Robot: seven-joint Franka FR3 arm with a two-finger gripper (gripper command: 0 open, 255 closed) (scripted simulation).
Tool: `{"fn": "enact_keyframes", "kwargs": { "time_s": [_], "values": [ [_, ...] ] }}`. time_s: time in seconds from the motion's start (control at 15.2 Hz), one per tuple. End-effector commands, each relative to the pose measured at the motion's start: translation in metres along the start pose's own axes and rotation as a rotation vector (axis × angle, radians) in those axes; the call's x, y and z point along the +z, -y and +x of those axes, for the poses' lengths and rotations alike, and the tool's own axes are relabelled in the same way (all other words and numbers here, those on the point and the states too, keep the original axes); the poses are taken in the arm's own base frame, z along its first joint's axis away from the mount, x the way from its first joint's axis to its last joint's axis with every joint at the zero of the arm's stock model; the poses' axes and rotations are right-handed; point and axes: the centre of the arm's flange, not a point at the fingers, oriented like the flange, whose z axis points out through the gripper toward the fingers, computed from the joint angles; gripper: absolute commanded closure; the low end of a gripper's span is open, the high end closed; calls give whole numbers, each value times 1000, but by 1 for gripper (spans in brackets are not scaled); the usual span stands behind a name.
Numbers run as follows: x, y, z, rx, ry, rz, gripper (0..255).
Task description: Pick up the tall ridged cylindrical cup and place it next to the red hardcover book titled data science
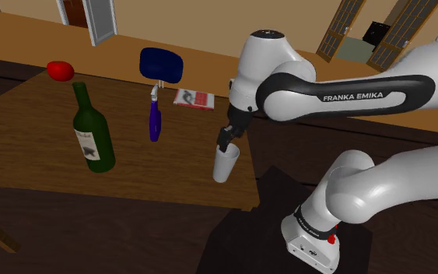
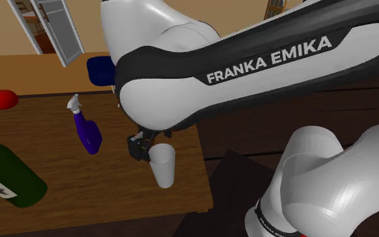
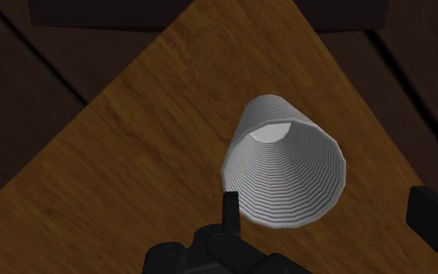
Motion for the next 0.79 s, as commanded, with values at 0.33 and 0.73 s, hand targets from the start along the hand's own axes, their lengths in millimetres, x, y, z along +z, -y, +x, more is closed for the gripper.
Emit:
{"fn": "enact_keyframes", "kwargs": {
  "time_s": [0.33,0.73],
  "values": [
    [53,29,3,-30,7,-15,0],
    [77,29,3,-30,7,-15,0]
  ]
}}
